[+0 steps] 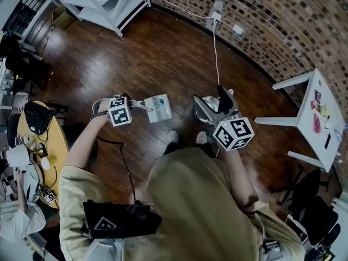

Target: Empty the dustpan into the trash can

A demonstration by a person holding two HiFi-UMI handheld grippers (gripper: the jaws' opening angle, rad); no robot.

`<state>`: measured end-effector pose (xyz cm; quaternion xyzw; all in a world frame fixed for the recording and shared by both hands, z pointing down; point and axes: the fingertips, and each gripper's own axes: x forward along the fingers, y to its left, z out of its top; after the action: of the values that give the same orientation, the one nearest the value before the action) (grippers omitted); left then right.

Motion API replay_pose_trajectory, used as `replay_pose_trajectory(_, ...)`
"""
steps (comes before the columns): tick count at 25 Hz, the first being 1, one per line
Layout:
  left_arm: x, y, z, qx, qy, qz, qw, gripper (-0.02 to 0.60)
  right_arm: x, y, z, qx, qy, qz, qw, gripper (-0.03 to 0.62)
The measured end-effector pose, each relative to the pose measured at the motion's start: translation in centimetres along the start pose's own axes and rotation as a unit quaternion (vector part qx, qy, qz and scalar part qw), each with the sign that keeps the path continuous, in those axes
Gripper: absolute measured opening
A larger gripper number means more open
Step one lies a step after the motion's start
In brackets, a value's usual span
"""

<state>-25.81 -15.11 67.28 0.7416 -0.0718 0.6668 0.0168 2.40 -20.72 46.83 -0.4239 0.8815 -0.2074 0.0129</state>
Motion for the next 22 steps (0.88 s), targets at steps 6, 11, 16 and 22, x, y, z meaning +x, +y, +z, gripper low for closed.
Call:
replay_pose_trajectory(6, -5.6, -0.3, 2.9, 0.024, -0.009, 0.001, 0.9997, 0.001, -2.5, -2.1, 1.8, -0.006, -0.014, -0.020, 1.000, 0.442)
replay_pose_trajectory(11, -10.6, 0.2, 5.7, 0.032, -0.018, 0.000, 0.9993, 0.001, -4.2, -3.6, 2.9, -0.017, -0.024, -0.033, 0.999, 0.442)
replay_pose_trajectory(16, -15.8, 0.9, 8.2, 0.026, -0.031, 0.007, 0.9992, 0.001, -5.6, -4.7, 3.1, -0.038, -0.028, -0.050, 0.998, 0.442)
replay_pose_trajectory(22, -21.3, 1.8, 10.5, 0.027, -0.031, 0.014, 0.9991, 0.001, -6.7, -5.8, 2.7, -0.032, -0.036, -0.068, 0.996, 0.442)
